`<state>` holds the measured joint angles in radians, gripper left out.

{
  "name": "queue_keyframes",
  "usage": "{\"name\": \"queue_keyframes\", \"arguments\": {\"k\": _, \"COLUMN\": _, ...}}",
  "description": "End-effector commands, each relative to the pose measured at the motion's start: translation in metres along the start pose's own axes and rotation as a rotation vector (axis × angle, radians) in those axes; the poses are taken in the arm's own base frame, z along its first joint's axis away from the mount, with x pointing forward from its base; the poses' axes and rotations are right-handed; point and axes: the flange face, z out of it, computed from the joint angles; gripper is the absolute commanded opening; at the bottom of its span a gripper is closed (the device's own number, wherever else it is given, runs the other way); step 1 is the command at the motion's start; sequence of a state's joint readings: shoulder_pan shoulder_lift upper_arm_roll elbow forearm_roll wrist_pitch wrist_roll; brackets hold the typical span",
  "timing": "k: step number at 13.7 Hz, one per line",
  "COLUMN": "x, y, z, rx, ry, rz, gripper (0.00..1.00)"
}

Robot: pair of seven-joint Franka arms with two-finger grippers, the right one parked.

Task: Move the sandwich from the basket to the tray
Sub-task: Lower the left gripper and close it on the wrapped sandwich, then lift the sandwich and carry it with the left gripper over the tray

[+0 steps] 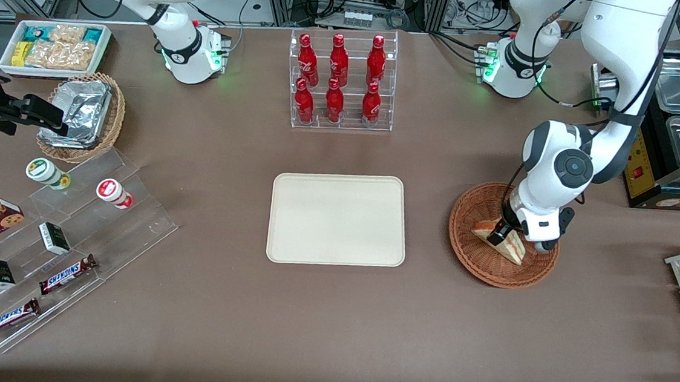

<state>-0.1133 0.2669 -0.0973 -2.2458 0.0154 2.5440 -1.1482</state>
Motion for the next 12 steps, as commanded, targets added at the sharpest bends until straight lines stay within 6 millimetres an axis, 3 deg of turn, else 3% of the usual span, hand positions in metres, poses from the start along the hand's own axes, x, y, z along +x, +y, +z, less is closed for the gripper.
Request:
{"name": "queue_keyframes", "arguments": {"k": 1, "x": 0.003, "y": 0.006, "z": -0.007, "rx": -0.021, "ry": 0.019, "rz": -0.016, "gripper": 0.0}}
{"name": "queue_keyframes", "arguments": {"k": 4, "x": 0.007, "y": 0.02, "z": -0.048, "rx": -0.006, "ry": 0.022, "rz": 0.008, "gripper": 0.0}}
{"name": "queue_keyframes", "arguments": {"k": 7, "x": -0.008, "y": 0.063, "z": -0.124, "rx": 0.065, "ry": 0.06, "rz": 0.103, "gripper": 0.0}}
{"name": "queue_keyframes", "arguments": {"k": 10, "x": -0.043, "y": 0.109, "z": -0.192, "rx": 0.063, "ry": 0.07, "rz": 0.205, "gripper": 0.0}}
{"name": "queue_keyframes", "arguments": {"k": 12, "x": -0.085, "y": 0.131, "z": -0.209, "rx": 0.026, "ry": 0.068, "rz": 0.3, "gripper": 0.0}}
